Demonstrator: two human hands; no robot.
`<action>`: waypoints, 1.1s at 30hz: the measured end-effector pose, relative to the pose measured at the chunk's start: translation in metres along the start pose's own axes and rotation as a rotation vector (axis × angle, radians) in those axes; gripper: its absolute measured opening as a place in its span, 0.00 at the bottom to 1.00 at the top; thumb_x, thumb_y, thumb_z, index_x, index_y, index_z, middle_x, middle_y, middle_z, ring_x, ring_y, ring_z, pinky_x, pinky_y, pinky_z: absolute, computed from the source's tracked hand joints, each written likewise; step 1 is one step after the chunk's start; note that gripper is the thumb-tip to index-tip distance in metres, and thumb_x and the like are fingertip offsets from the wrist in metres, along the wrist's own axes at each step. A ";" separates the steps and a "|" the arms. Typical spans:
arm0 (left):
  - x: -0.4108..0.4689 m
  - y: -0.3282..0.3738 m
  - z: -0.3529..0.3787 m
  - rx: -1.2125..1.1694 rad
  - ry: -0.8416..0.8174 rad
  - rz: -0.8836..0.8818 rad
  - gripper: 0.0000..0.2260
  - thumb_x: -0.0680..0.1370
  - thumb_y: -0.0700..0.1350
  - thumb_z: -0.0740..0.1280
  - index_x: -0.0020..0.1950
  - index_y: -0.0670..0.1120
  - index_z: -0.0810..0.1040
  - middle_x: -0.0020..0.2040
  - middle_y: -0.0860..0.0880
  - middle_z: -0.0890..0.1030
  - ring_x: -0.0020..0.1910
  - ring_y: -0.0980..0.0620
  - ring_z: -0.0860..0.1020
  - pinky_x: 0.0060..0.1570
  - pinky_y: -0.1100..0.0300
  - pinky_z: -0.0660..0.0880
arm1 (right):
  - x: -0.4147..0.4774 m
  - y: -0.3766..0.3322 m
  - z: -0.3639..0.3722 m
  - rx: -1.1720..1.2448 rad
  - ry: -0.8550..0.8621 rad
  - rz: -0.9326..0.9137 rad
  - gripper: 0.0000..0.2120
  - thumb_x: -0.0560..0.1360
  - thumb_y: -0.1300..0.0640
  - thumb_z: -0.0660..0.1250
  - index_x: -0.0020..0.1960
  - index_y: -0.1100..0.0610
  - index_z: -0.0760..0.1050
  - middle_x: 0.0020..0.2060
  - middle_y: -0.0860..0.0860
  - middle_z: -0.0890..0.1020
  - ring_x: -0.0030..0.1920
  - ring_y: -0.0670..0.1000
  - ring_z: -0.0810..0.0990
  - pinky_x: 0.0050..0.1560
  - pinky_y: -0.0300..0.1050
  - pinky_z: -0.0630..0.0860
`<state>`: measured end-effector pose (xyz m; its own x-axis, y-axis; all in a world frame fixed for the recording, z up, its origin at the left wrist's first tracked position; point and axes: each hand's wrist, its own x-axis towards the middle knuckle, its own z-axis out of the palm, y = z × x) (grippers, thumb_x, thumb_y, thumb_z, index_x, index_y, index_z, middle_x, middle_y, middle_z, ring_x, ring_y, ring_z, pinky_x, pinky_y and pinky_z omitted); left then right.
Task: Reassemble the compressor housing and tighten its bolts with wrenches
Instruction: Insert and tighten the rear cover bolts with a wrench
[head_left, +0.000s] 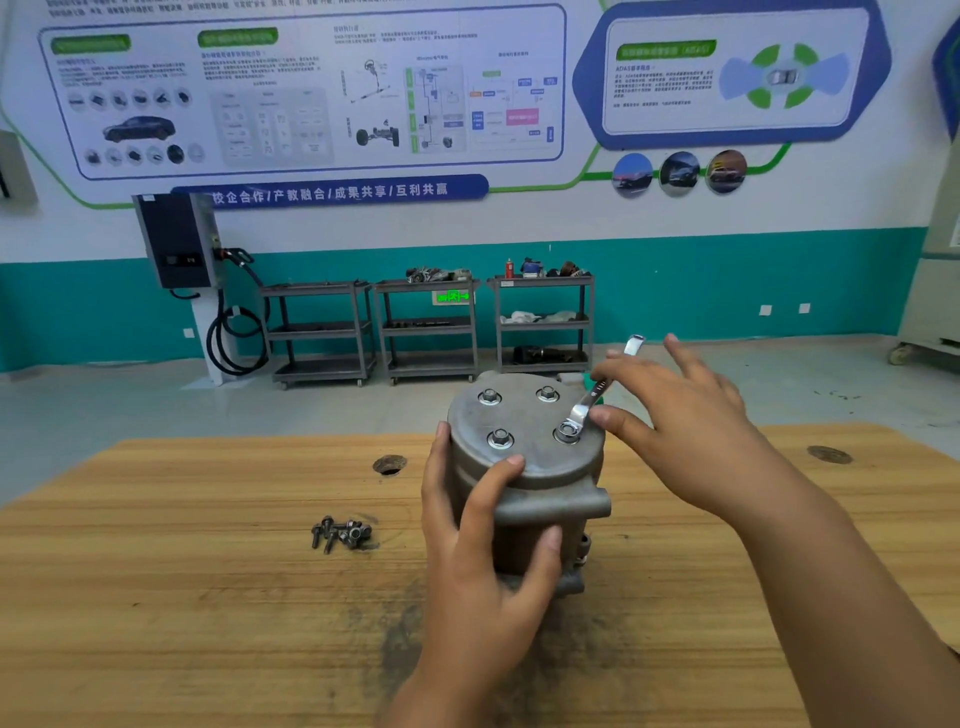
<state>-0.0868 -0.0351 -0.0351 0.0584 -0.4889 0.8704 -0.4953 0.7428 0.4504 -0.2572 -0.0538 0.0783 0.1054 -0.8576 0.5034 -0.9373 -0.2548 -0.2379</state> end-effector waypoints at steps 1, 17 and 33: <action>0.000 0.000 0.001 -0.007 0.001 -0.005 0.22 0.72 0.55 0.66 0.65 0.64 0.66 0.77 0.54 0.50 0.75 0.56 0.55 0.68 0.62 0.62 | 0.002 0.001 0.000 0.024 -0.005 -0.010 0.20 0.75 0.39 0.56 0.66 0.41 0.66 0.72 0.41 0.63 0.76 0.50 0.46 0.71 0.54 0.49; 0.001 0.016 0.007 -0.092 -0.014 -0.132 0.21 0.72 0.58 0.62 0.64 0.70 0.63 0.76 0.65 0.47 0.76 0.58 0.50 0.68 0.46 0.62 | 0.006 0.015 0.009 0.320 0.245 -0.061 0.24 0.56 0.31 0.62 0.40 0.49 0.72 0.42 0.47 0.76 0.48 0.50 0.72 0.47 0.47 0.68; 0.066 -0.008 -0.019 -0.404 -0.511 -0.395 0.40 0.57 0.60 0.76 0.62 0.75 0.58 0.62 0.68 0.66 0.51 0.75 0.73 0.44 0.74 0.73 | 0.012 0.034 0.015 0.360 0.157 -0.067 0.08 0.68 0.46 0.70 0.39 0.47 0.72 0.37 0.38 0.75 0.44 0.44 0.73 0.40 0.37 0.67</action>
<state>-0.0627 -0.0640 0.0225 -0.2920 -0.8313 0.4730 -0.1594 0.5299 0.8330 -0.2825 -0.0790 0.0635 0.0842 -0.7617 0.6424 -0.7506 -0.4725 -0.4619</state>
